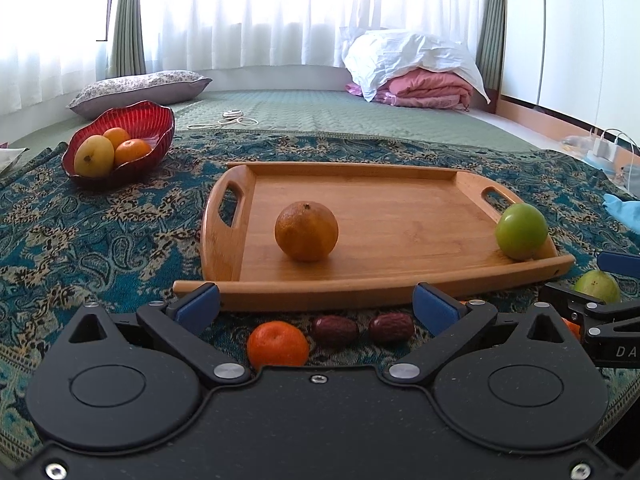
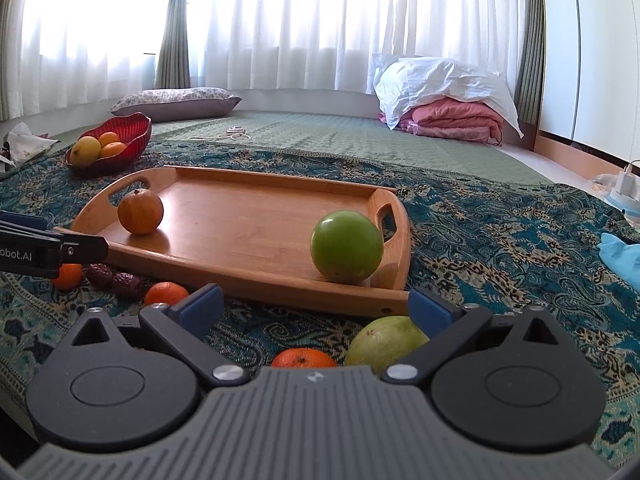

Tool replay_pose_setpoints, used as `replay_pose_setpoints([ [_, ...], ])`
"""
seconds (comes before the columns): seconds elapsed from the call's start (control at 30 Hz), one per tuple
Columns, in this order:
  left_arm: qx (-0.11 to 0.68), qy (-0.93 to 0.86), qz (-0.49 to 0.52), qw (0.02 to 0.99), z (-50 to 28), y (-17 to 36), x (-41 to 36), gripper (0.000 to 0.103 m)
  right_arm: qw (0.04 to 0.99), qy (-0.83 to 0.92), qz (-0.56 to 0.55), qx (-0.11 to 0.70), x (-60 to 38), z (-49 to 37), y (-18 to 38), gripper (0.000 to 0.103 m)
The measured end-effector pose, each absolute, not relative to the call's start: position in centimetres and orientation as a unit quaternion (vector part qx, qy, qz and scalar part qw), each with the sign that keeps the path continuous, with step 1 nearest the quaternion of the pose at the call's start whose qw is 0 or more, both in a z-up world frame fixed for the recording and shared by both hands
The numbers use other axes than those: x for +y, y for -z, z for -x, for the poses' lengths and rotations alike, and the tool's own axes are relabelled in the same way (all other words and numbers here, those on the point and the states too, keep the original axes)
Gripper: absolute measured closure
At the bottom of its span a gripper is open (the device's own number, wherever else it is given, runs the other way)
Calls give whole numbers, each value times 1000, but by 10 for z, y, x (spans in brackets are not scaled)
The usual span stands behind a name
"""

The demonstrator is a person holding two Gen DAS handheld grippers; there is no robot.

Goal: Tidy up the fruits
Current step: 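Withdraw both open grippers from the tray toward the remaining fruits, then grasp the pale green pomelo with the right gripper while the left gripper grasps a tangerine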

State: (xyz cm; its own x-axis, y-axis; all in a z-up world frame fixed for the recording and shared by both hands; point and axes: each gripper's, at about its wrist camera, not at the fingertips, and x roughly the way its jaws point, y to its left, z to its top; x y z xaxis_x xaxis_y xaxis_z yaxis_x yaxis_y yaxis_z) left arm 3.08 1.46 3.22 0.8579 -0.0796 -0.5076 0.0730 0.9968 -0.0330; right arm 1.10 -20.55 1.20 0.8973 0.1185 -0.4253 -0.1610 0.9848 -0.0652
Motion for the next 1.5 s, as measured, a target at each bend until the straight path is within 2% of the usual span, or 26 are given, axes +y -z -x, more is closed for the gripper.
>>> replay_pose_setpoints([
  [0.4,268,39,-8,963,-24,-20,12,0,977,-71,76,188,-201,9,-9,0],
  [0.73,271,27,-10,962,-24,-17,22,2,985,13,77,155,-222,10,-13,0],
  [0.83,276,20,-10,961,-24,-16,26,9,983,22,55,171,-233,6,-12,0],
  [0.93,283,17,-5,959,-25,-14,29,24,981,29,40,186,-240,4,-8,0],
  [1.0,290,18,1,957,-25,-12,31,36,980,28,36,196,-242,2,-5,3],
  [1.2,302,25,11,953,-27,-8,33,55,976,19,33,215,-241,0,-1,15],
  [1.5,305,22,17,952,-30,-6,31,60,971,4,-7,238,-248,-5,1,27],
])
